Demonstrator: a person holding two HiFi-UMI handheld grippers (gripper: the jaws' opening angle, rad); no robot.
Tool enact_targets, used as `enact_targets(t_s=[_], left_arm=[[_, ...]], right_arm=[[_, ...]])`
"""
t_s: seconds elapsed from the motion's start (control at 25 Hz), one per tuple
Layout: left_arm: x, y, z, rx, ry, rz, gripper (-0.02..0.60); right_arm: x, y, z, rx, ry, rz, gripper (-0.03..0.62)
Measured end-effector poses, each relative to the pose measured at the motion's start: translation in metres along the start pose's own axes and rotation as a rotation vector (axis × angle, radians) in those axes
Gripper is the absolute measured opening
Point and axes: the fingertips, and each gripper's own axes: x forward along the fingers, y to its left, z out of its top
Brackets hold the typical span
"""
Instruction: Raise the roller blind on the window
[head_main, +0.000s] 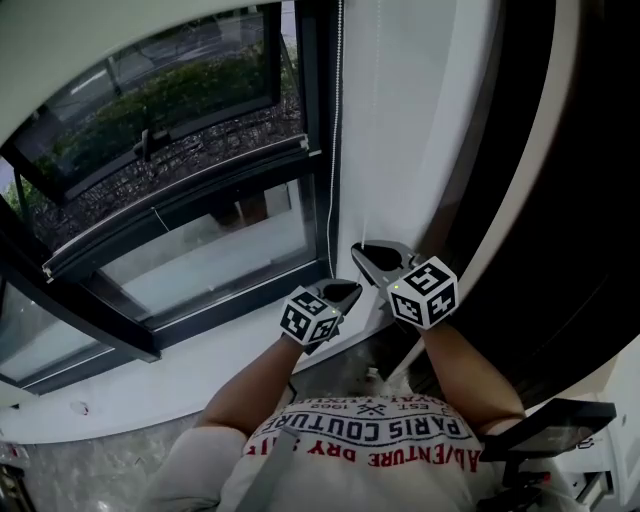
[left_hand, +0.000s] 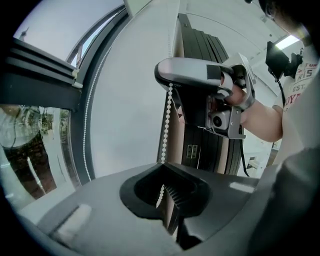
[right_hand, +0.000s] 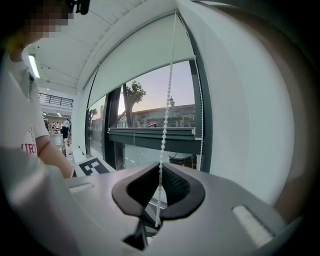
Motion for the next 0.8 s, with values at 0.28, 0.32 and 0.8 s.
enact_targets(t_s=[0.28,0.32,0.8], left_arm=[[-0.012,0.002,-0.003,0.003,-0.002,0.06,0.014],[-0.015,0.0,0.0,0.003,-0.008,0.063,0.028],[-0.094,-0.02,0.157,0.054,-0.284,0.03,0.066]], right_arm=[[0.002,0.003,0.001,0.011,-0.005,0.009,0.015],[0.002,0.003,0.001,0.013,-0.005,0.008,0.015],[-0.003,0.004,-0.001,0.04,-0.001,0.009,0.015]])
